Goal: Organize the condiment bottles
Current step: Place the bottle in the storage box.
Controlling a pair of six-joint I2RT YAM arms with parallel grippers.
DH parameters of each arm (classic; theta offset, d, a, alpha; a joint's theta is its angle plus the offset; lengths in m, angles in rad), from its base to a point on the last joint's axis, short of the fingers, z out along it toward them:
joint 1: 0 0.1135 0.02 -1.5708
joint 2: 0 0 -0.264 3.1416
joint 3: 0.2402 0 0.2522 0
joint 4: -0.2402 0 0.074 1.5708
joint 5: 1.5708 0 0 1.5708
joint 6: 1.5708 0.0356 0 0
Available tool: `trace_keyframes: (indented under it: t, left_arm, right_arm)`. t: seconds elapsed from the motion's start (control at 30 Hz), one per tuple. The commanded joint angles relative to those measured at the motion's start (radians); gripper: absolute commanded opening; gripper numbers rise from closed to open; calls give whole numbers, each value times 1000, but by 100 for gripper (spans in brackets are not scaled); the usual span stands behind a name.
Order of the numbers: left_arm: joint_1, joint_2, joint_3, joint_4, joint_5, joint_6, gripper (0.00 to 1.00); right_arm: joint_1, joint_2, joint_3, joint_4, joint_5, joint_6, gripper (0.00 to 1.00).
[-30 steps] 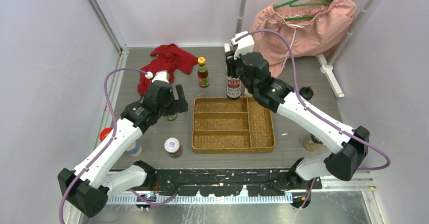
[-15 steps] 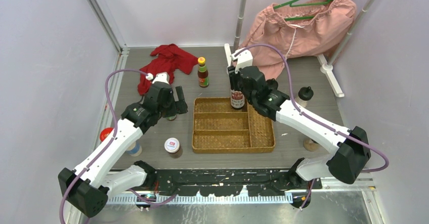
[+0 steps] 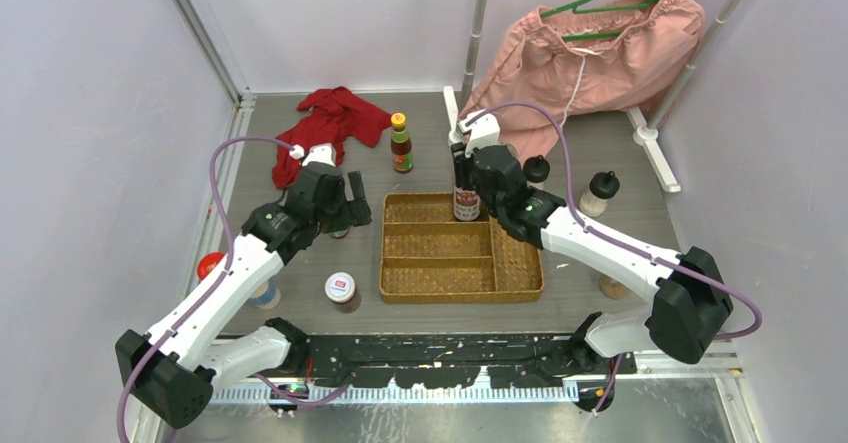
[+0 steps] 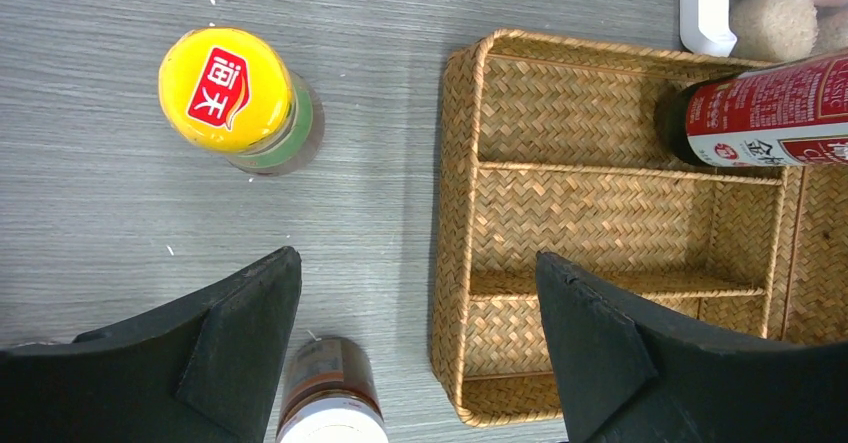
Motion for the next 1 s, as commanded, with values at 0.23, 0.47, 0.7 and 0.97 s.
trace_keyframes:
  t: [0.23, 0.47, 0.7, 0.97]
  left_arm:
    - [-20, 16, 7, 12, -32, -16, 87]
    - [-27, 28, 2, 18, -34, -17, 87]
    - [-31, 37, -7, 30, -34, -17, 87]
    - [-31, 44, -14, 42, -34, -17, 87]
  right_arm:
    - [-27, -70, -27, 216, 16, 43, 14]
    - [-37, -65, -74, 248, 15, 67, 14]
    - [-42, -52, -107, 269, 11, 83, 14]
    - [-42, -40, -106, 260, 5, 86, 18]
